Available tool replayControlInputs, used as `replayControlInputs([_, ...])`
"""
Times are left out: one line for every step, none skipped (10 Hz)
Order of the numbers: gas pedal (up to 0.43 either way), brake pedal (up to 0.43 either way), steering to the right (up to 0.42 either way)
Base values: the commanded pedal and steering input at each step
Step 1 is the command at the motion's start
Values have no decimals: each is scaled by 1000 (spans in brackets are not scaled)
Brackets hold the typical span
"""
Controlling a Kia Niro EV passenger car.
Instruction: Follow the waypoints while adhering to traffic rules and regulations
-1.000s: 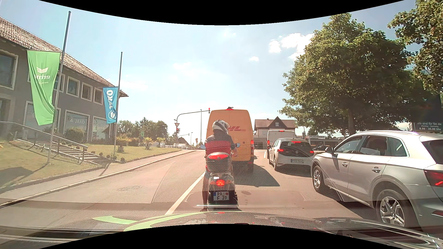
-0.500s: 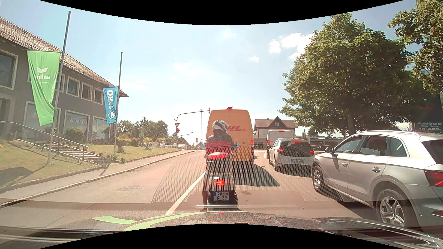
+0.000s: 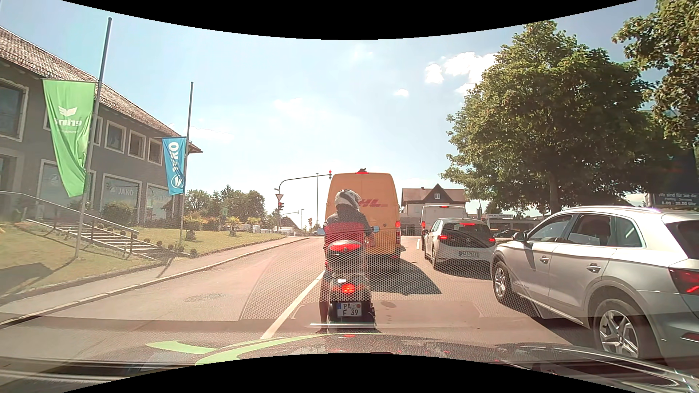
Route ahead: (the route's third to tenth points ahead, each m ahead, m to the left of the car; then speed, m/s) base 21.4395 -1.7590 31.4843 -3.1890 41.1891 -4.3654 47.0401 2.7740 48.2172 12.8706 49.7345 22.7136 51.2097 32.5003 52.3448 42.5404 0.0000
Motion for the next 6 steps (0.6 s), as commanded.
replayControlInputs([0, 250, 24])
replayControlInputs([0, 250, 24])
replayControlInputs([0, 250, 24])
replayControlInputs([0, 250, 24])
replayControlInputs([0, 244, 24])
replayControlInputs([0, 250, 24])
